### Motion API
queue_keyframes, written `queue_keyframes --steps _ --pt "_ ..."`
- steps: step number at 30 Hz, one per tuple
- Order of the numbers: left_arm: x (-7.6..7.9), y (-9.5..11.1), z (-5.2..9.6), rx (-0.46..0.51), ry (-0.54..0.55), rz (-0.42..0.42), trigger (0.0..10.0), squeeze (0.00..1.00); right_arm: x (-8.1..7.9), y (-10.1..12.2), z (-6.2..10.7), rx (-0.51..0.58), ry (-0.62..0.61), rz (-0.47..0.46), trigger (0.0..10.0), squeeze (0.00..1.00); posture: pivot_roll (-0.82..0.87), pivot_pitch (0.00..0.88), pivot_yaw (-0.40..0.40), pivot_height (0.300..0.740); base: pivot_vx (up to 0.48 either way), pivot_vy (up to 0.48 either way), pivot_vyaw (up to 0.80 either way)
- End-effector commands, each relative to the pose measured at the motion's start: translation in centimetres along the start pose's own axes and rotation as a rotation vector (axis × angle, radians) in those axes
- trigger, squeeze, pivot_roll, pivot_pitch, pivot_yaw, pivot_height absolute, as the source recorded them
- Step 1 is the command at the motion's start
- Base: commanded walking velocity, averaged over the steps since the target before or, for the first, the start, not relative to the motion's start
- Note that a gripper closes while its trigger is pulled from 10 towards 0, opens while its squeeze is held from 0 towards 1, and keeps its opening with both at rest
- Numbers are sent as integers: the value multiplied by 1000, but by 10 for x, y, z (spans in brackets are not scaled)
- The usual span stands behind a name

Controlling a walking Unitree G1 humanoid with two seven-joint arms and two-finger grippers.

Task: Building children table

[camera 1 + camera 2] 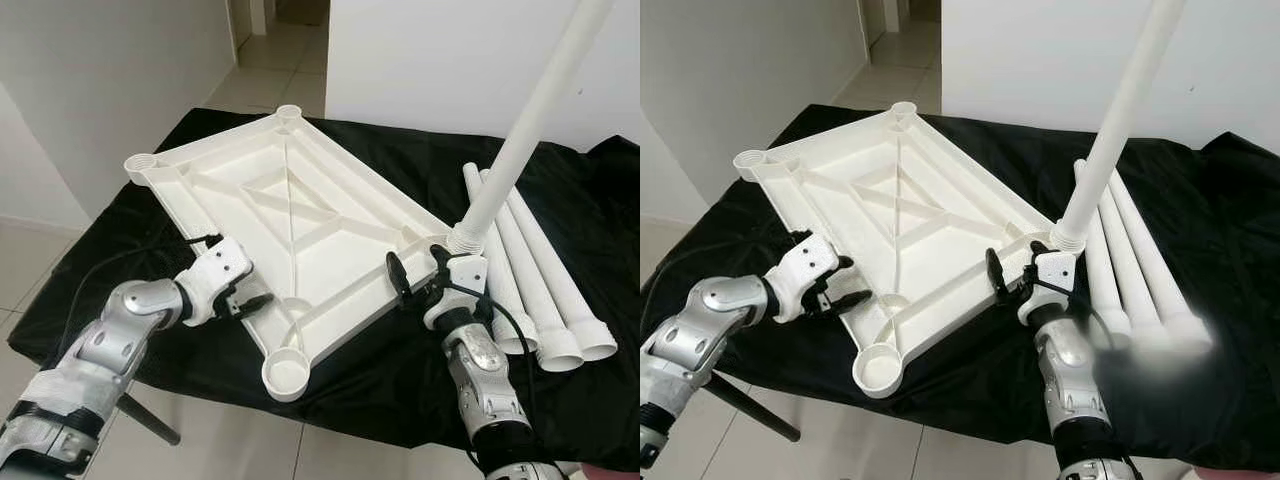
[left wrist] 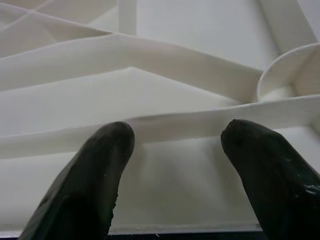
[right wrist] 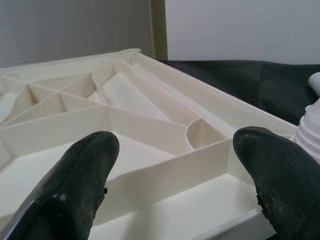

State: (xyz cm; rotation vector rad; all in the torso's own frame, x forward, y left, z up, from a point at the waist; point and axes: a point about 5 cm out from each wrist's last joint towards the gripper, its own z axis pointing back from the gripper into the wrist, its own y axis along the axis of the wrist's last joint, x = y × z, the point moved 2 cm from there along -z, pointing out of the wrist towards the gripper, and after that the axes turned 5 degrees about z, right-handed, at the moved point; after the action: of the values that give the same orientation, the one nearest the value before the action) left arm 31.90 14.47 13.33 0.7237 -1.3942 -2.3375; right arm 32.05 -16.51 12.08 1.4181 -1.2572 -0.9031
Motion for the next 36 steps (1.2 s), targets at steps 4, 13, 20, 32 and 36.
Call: queue_keyframes --steps 4,13,20,32,36 --pt "10 -4 13 -24 -147 22 10000 0 5 2 12 38 -174 -24 10000 0 -12 44 -21 740 0 0 0" --pt "23 3 17 4 -214 42 10000 0 12 -7 19 -38 -337 -20 10000 0 5 49 -41 740 0 0 0" --pt "30 1 14 -12 -227 43 10000 0 9 -17 10 -117 -347 -142 10000 0 9 47 -43 740 0 0 0" --pt "42 3 9 -22 -263 32 10000 0 16 -21 -22 -230 -310 -309 10000 0 10 60 -46 740 0 0 0" --pt "54 9 6 -4 -310 26 10000 0 17 -20 -33 -247 -286 -320 10000 0 11 59 -49 740 0 0 0"
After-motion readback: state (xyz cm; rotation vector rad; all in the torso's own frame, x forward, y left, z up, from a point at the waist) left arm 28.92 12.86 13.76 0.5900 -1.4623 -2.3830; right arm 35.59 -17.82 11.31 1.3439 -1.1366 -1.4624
